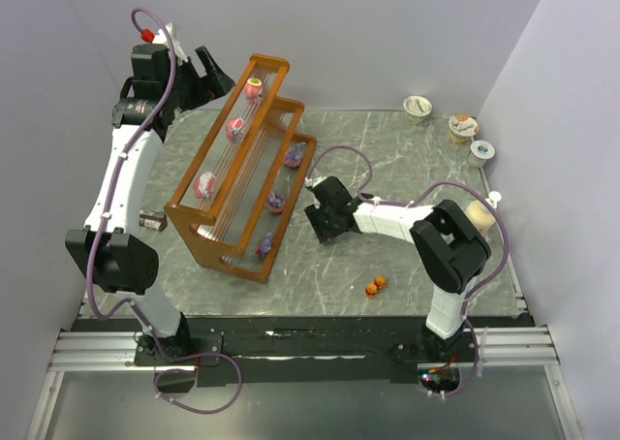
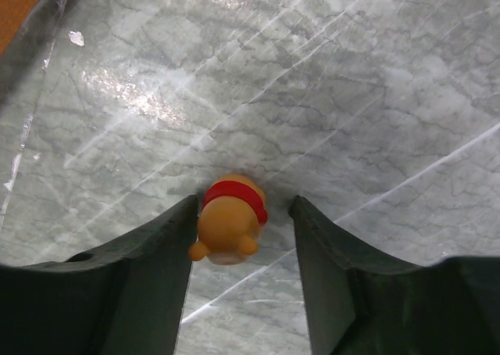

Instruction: Place and organize the plastic toys onto the shelf

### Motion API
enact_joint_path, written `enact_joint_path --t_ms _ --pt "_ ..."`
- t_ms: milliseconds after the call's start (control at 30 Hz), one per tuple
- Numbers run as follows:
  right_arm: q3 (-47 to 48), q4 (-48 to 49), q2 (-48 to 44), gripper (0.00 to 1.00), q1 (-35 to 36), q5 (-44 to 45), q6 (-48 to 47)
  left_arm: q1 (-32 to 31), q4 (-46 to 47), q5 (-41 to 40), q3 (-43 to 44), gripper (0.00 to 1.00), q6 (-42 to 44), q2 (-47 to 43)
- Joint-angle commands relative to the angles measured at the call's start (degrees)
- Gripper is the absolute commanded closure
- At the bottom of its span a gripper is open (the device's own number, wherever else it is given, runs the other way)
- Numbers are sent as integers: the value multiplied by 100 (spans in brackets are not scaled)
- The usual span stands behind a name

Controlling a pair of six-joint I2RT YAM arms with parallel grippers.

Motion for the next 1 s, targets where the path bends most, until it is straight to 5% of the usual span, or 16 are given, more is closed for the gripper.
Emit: enact_joint_path --t_ms 0,267,433,967 --pt "-282 390 -176 46 48 -153 -251 5 130 65 233 4 62 -31" --pt "-519 847 -238 64 48 -215 -260 5 130 39 206 4 71 -48" --pt "-274 734 -177 100 49 -321 -287 -4 112 39 206 3 71 -66" --pt "2072 -998 -695 100 470 -259 161 5 130 21 -31 4 80 -321"
